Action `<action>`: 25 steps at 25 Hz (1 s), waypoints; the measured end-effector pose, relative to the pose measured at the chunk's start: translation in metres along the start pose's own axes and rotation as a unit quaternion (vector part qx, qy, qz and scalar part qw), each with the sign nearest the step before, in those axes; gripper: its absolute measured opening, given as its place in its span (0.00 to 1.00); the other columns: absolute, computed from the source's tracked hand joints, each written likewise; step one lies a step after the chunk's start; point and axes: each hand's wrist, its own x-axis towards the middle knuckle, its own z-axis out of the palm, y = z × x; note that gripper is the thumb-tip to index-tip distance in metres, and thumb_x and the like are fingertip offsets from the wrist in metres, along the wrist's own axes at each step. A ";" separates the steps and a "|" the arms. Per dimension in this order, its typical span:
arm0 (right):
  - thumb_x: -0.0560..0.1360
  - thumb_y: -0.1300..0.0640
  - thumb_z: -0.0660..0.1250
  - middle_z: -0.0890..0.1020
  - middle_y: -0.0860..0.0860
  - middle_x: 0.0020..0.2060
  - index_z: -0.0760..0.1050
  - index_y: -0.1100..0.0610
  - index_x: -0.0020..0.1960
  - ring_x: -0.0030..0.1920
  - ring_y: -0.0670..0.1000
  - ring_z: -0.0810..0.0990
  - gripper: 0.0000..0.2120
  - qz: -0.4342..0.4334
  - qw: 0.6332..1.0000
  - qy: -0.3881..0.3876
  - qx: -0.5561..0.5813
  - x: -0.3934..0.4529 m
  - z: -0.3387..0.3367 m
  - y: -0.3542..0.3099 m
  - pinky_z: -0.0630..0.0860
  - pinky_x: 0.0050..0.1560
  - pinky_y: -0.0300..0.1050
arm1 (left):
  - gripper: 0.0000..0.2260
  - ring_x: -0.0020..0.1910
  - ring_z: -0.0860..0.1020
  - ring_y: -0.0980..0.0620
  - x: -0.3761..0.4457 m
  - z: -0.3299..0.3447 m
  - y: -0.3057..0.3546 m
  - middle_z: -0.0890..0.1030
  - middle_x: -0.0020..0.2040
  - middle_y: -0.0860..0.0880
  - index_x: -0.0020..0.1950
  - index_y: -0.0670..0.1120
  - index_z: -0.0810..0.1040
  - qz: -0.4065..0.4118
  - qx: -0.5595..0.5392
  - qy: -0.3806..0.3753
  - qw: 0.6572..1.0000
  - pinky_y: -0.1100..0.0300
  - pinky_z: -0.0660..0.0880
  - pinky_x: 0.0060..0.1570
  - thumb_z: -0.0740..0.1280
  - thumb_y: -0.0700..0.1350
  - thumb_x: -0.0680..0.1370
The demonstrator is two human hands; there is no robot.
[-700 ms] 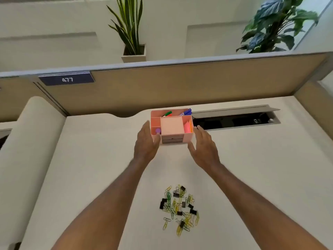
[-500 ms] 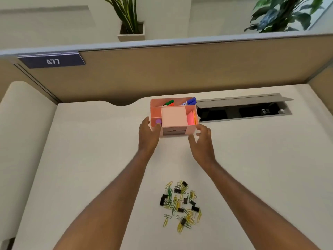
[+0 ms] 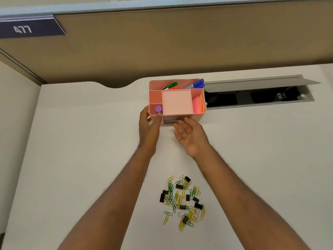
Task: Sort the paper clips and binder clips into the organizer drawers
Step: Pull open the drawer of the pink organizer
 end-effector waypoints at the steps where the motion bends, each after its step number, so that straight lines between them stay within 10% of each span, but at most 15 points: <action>1: 0.80 0.55 0.67 0.83 0.53 0.57 0.79 0.54 0.57 0.59 0.53 0.83 0.07 0.010 1.000 -0.005 0.013 0.001 0.002 0.001 0.79 0.56 0.48 | 0.26 0.66 0.72 0.54 0.000 0.001 -0.001 0.72 0.72 0.56 0.74 0.60 0.66 0.001 -0.003 -0.002 1.000 0.62 0.73 0.54 0.69 0.60 0.78; 20: 0.76 0.46 0.73 0.85 0.47 0.50 0.82 0.52 0.56 0.53 0.48 0.82 0.13 0.016 0.999 0.023 -0.037 -0.018 -0.023 0.032 0.77 0.49 0.43 | 0.27 0.67 0.72 0.55 0.004 0.004 -0.009 0.72 0.73 0.55 0.75 0.59 0.65 0.008 -0.021 -0.009 1.000 0.67 0.72 0.49 0.67 0.62 0.78; 25: 0.77 0.46 0.73 0.84 0.49 0.54 0.78 0.52 0.59 0.55 0.50 0.83 0.15 -0.024 0.989 0.038 -0.140 -0.031 -0.040 0.023 0.79 0.51 0.44 | 0.27 0.70 0.70 0.51 -0.003 -0.002 -0.023 0.70 0.75 0.52 0.76 0.56 0.63 -0.044 0.019 0.012 0.999 0.55 0.73 0.63 0.65 0.62 0.79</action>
